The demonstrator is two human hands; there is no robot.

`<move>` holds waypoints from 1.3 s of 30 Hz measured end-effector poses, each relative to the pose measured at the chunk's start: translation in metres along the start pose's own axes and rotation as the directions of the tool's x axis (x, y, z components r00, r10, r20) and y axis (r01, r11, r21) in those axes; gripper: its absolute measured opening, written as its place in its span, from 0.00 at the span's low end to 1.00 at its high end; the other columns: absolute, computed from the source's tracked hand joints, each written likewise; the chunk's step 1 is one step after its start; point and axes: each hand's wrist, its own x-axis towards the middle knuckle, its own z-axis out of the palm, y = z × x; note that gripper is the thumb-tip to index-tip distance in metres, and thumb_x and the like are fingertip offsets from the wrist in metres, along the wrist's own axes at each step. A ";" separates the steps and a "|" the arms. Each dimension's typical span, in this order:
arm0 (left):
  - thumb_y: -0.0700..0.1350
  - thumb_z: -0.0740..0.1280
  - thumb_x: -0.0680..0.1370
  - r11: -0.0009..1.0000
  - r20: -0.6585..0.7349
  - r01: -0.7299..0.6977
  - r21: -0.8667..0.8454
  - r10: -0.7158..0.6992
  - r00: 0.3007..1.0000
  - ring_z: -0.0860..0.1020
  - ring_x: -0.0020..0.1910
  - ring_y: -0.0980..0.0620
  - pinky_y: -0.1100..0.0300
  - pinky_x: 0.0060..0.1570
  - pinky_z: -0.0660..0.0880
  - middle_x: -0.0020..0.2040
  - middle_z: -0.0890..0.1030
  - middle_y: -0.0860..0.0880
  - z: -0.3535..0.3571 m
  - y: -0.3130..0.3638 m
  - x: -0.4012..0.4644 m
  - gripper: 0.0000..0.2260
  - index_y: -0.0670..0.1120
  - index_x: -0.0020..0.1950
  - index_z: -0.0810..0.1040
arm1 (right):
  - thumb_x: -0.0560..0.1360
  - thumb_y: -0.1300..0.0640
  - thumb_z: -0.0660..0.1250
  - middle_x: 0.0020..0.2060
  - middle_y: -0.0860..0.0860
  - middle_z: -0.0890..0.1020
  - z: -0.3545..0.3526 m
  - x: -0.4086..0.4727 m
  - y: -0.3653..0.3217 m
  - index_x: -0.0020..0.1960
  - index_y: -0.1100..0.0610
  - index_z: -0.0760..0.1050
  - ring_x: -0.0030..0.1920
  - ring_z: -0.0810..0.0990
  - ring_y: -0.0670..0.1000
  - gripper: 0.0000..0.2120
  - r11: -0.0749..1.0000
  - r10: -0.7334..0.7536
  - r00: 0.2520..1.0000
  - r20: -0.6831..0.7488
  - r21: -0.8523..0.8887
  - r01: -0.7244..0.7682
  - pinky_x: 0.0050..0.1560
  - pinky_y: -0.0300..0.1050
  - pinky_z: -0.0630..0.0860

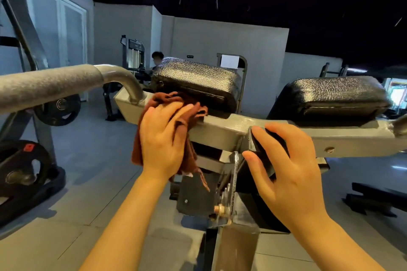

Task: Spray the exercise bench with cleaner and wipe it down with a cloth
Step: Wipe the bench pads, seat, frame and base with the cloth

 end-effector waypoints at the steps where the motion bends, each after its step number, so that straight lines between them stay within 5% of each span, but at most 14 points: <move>1: 0.50 0.53 0.83 0.996 -0.063 0.091 -0.001 -0.091 0.994 0.73 0.63 0.45 0.48 0.70 0.63 0.61 0.77 0.42 -0.006 -0.012 0.000 0.16 0.45 0.65 0.74 | 0.78 0.48 0.62 0.57 0.60 0.78 0.000 0.000 0.000 0.61 0.62 0.78 0.60 0.72 0.56 0.20 1.000 0.005 1.000 -0.001 -0.001 -0.005 0.68 0.35 0.60; 8: 0.51 0.53 0.83 0.920 -0.181 0.304 -0.245 -0.352 0.918 0.56 0.76 0.47 0.45 0.76 0.54 0.75 0.60 0.51 0.025 0.019 -0.011 0.21 0.57 0.76 0.58 | 0.79 0.48 0.62 0.57 0.61 0.78 0.001 0.002 -0.001 0.61 0.64 0.78 0.59 0.72 0.57 0.21 1.000 0.008 1.000 0.006 -0.012 -0.008 0.66 0.34 0.60; 12: 0.54 0.49 0.84 0.992 -0.015 0.037 -0.118 -0.039 0.999 0.46 0.78 0.51 0.34 0.73 0.51 0.77 0.52 0.58 0.046 0.040 -0.039 0.22 0.67 0.76 0.48 | 0.79 0.50 0.62 0.56 0.61 0.78 0.000 0.002 -0.002 0.61 0.64 0.78 0.59 0.72 0.57 0.20 1.000 -0.001 1.000 0.008 -0.010 0.001 0.66 0.34 0.60; 16: 0.58 0.46 0.83 0.996 0.026 -0.070 0.048 0.069 0.997 0.42 0.78 0.57 0.46 0.75 0.44 0.76 0.51 0.52 0.047 0.012 -0.043 0.22 0.63 0.78 0.46 | 0.79 0.49 0.62 0.56 0.61 0.77 -0.001 0.002 -0.002 0.61 0.64 0.77 0.59 0.71 0.56 0.21 1.000 0.006 1.000 0.010 -0.004 -0.006 0.66 0.33 0.59; 18: 0.59 0.50 0.83 0.995 -0.104 0.086 0.040 -0.082 0.991 0.44 0.78 0.52 0.43 0.75 0.46 0.78 0.50 0.49 0.046 -0.007 -0.036 0.25 0.62 0.78 0.44 | 0.79 0.48 0.61 0.57 0.60 0.77 0.000 0.002 -0.003 0.61 0.64 0.77 0.59 0.71 0.56 0.21 1.000 0.005 1.000 0.009 0.000 -0.005 0.66 0.32 0.59; 20: 0.61 0.54 0.81 0.910 -0.246 0.366 -0.194 -0.406 0.880 0.48 0.78 0.43 0.40 0.75 0.48 0.79 0.49 0.44 0.050 -0.022 -0.024 0.32 0.54 0.79 0.42 | 0.80 0.48 0.60 0.57 0.59 0.76 0.001 0.003 -0.003 0.61 0.63 0.76 0.59 0.71 0.56 0.21 1.000 -0.002 1.000 0.005 -0.010 0.002 0.67 0.32 0.58; 22: 0.68 0.54 0.78 0.771 -0.250 0.502 -0.391 -0.614 0.749 0.52 0.78 0.41 0.39 0.75 0.52 0.79 0.49 0.40 0.056 -0.027 -0.017 0.41 0.44 0.79 0.42 | 0.80 0.47 0.59 0.57 0.59 0.76 0.002 0.003 -0.002 0.62 0.62 0.75 0.58 0.71 0.56 0.20 1.000 -0.011 1.000 0.015 -0.013 0.012 0.66 0.33 0.58; 24: 0.70 0.52 0.77 0.716 -0.168 0.563 -0.413 -0.667 0.726 0.54 0.77 0.39 0.39 0.74 0.53 0.78 0.51 0.38 0.063 -0.018 -0.019 0.43 0.42 0.79 0.40 | 0.80 0.48 0.59 0.57 0.59 0.76 0.003 0.003 0.000 0.63 0.60 0.72 0.59 0.71 0.56 0.19 1.000 -0.013 1.000 0.027 -0.009 0.013 0.66 0.33 0.58; 26: 0.66 0.49 0.80 0.792 -0.081 0.502 -0.347 -0.558 0.826 0.50 0.77 0.36 0.38 0.75 0.48 0.78 0.48 0.40 0.066 0.011 -0.026 0.34 0.54 0.78 0.38 | 0.80 0.48 0.60 0.58 0.59 0.76 0.003 0.003 0.001 0.63 0.59 0.71 0.59 0.71 0.56 0.18 1.000 -0.010 0.999 0.033 -0.008 0.011 0.66 0.33 0.58; 28: 0.61 0.46 0.82 0.966 -0.028 0.224 -0.125 -0.230 0.973 0.39 0.78 0.45 0.44 0.75 0.37 0.79 0.39 0.54 0.070 0.040 -0.041 0.25 0.62 0.77 0.39 | 0.80 0.49 0.60 0.58 0.60 0.76 0.003 0.002 0.001 0.63 0.59 0.70 0.59 0.71 0.56 0.18 1.000 -0.012 0.999 0.040 -0.003 0.012 0.66 0.34 0.58; 30: 0.59 0.43 0.83 0.998 0.059 -0.022 0.055 0.019 0.998 0.36 0.77 0.52 0.47 0.74 0.33 0.78 0.36 0.59 0.074 0.044 -0.051 0.24 0.60 0.78 0.40 | 0.80 0.49 0.60 0.58 0.59 0.76 0.003 0.002 0.000 0.64 0.59 0.70 0.59 0.71 0.57 0.18 1.000 -0.013 0.999 0.051 -0.002 0.013 0.67 0.34 0.58; 34: 0.56 0.47 0.83 0.961 0.082 -0.227 0.160 0.216 0.973 0.44 0.78 0.53 0.49 0.75 0.36 0.79 0.47 0.58 0.058 0.012 -0.039 0.24 0.61 0.78 0.46 | 0.81 0.48 0.57 0.58 0.57 0.76 0.001 0.002 0.001 0.64 0.58 0.69 0.60 0.72 0.57 0.18 1.000 -0.023 0.998 0.060 0.000 0.023 0.67 0.36 0.58; 36: 0.57 0.46 0.83 0.953 -0.002 -0.223 0.206 0.229 0.974 0.52 0.77 0.50 0.50 0.75 0.39 0.76 0.57 0.55 0.043 -0.009 -0.021 0.21 0.61 0.77 0.51 | 0.81 0.47 0.57 0.59 0.56 0.75 0.002 0.002 0.001 0.64 0.58 0.69 0.60 0.71 0.57 0.18 1.000 -0.016 0.998 0.060 0.001 0.016 0.68 0.35 0.58; 39: 0.59 0.46 0.83 0.992 -0.252 0.047 0.121 -0.015 0.968 0.59 0.72 0.41 0.40 0.74 0.45 0.70 0.64 0.47 0.036 -0.028 0.003 0.23 0.48 0.73 0.61 | 0.81 0.45 0.56 0.60 0.53 0.73 0.004 0.003 -0.001 0.65 0.57 0.69 0.61 0.71 0.55 0.19 1.000 -0.002 0.998 0.062 -0.002 0.002 0.68 0.34 0.57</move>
